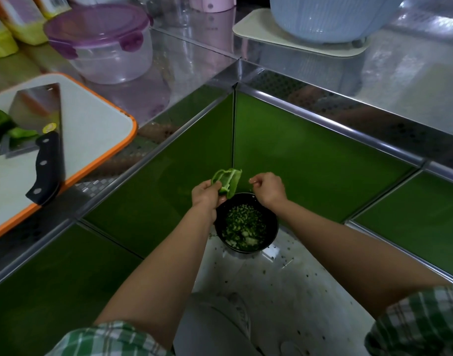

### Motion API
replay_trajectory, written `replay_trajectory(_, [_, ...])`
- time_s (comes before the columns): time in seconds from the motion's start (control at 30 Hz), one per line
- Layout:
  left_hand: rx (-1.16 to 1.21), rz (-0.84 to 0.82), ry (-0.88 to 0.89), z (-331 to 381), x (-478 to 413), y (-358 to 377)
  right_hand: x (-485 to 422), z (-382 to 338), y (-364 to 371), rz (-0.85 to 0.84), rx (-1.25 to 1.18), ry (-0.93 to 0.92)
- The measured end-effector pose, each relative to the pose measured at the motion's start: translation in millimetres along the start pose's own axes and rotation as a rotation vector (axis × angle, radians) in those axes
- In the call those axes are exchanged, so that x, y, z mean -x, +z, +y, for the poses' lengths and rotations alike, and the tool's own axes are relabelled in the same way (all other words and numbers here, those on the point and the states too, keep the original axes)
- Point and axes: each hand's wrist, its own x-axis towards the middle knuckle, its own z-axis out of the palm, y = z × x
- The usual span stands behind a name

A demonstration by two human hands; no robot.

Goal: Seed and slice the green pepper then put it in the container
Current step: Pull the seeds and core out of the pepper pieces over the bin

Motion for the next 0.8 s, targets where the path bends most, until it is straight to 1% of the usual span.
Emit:
replay_trajectory(0.03, [0.013,0.001,-0.005,0,-1,1,2,-2,0,0.016,-0.024,-0.017])
replay_trajectory(0.17, [0.023,0.016,0.022,-2,-1,2,13,-17,-3,0.179,-0.182,-0.127])
replay_trajectory(0.2, [0.026,0.011,0.022,-1,0,3,14,-20,-3,0.172,-0.205,-0.139])
replay_trajectory(0.27, [0.026,-0.016,0.015,-1,2,3,15,-27,-2,0.068,-0.210,-0.127])
replay_trajectory(0.33, [0.023,-0.056,0.018,-1,5,3,15,-31,1,-0.039,-0.162,-0.080])
replay_trajectory(0.37, [0.018,-0.077,0.028,-2,6,3,14,-33,2,-0.067,-0.143,-0.052])
replay_trajectory(0.47, [-0.033,-0.113,0.088,-1,8,1,14,-38,4,-0.119,-0.213,0.058])
replay_trajectory(0.53, [-0.081,-0.137,0.144,-1,7,-1,14,-41,2,-0.130,-0.273,0.146])
replay_trajectory(0.6, [-0.134,-0.161,0.183,0,8,-2,14,-43,-1,-0.110,-0.254,0.174])
replay_trajectory(0.8, [-0.248,-0.202,0.213,0,12,-1,20,-47,-5,-0.037,-0.072,0.065])
